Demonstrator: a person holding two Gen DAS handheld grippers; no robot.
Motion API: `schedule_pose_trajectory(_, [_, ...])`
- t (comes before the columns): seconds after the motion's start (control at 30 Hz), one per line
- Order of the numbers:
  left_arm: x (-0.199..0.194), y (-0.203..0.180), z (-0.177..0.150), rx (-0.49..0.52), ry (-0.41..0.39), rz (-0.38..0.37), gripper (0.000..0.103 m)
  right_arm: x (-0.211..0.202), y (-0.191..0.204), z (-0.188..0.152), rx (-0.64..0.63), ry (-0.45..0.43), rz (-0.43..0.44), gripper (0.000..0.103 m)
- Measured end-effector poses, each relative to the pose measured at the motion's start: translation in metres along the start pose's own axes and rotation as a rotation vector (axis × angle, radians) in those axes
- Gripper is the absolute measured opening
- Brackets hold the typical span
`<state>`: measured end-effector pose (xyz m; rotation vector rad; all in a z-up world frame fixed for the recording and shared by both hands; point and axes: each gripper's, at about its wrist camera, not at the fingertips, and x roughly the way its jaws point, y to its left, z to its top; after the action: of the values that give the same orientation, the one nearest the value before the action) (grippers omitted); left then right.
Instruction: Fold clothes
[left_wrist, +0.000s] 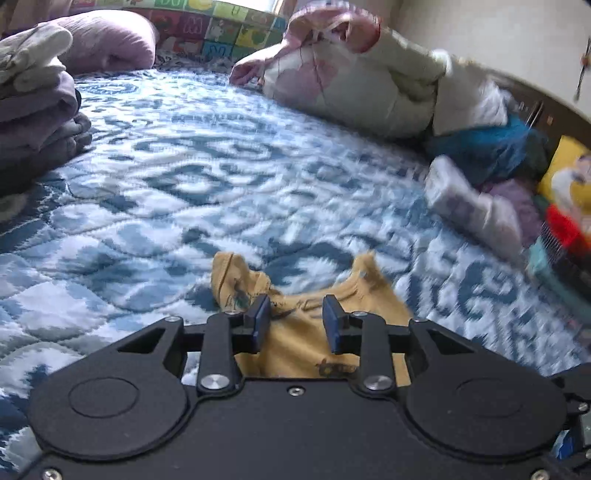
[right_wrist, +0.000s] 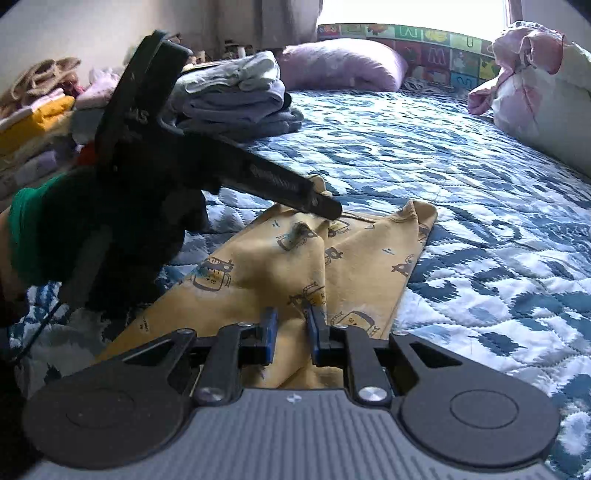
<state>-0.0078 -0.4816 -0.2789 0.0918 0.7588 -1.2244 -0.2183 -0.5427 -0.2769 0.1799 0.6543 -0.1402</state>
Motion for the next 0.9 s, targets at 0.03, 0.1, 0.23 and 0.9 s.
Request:
schedule_pose_trajectory(0.03, [0.003, 0.002, -0.001, -0.009, 0.014, -0.006, 0.038, -0.004, -0.002, 0.001, 0.019, -0.013, 0.012, 0.019])
schedule_pose_trajectory(0.1, [0.009, 0.003, -0.002, -0.014, 0.021, 0.000, 0.038, 0.003, -0.007, -0.001, 0.033, 0.016, 0.029, 0.020])
schedule_pose_trajectory(0.23, [-0.016, 0.003, 0.002, -0.060, -0.071, -0.015, 0.039, -0.008, -0.012, 0.000, 0.072, -0.021, 0.050, 0.021])
schedule_pose_trajectory(0.9, [-0.089, -0.075, -0.073, 0.262, -0.128, 0.195, 0.039, -0.106, 0.038, -0.090, 0.049, -0.025, -0.034, 0.032])
